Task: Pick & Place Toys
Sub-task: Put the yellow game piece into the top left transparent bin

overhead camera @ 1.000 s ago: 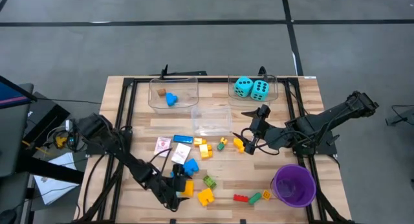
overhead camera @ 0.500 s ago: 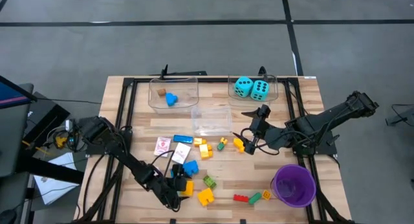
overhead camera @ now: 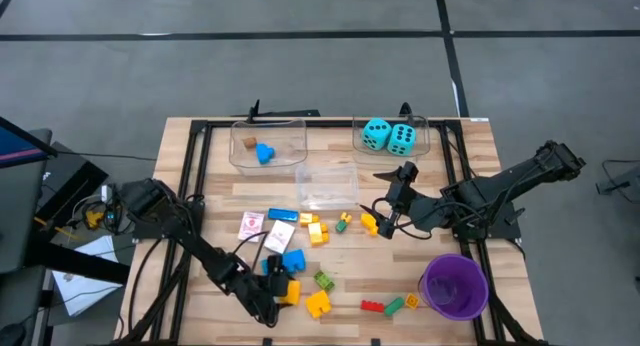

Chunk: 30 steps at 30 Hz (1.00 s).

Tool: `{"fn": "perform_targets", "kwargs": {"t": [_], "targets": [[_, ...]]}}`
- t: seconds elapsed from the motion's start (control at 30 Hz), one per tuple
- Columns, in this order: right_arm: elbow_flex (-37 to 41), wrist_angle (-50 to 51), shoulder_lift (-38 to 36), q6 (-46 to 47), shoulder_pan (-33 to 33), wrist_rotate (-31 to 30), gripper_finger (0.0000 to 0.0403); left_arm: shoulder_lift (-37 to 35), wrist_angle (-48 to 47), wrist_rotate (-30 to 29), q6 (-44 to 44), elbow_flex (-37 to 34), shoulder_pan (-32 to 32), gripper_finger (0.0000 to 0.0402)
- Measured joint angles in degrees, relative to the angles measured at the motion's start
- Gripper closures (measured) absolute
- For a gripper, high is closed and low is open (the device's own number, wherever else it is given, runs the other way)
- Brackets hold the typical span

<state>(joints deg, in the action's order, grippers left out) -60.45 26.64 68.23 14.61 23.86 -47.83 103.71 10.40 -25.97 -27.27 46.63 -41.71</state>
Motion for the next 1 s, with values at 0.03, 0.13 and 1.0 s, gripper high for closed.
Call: {"fn": "perform_targets", "kwargs": {"t": [0.03, 0.13, 1.0], "targets": [[0.0, 0.0, 0.0, 0.0, 0.0, 0.0, 0.0007, -0.6, 0.2, 0.0, 0.5, 0.0, 0.0, 0.0113], [0.0, 0.0, 0.0, 0.0, 0.0, 0.0, 0.0007, -3.2, 0.6, -0.3, 2.1, 0.0, 0.0, 0.0103], [0.0, 0.0, 0.0, -0.9, 0.0, 0.0, 0.0007, -33.3, -5.9, -15.4, 37.6, 0.0, 36.1, 0.0108]]}}
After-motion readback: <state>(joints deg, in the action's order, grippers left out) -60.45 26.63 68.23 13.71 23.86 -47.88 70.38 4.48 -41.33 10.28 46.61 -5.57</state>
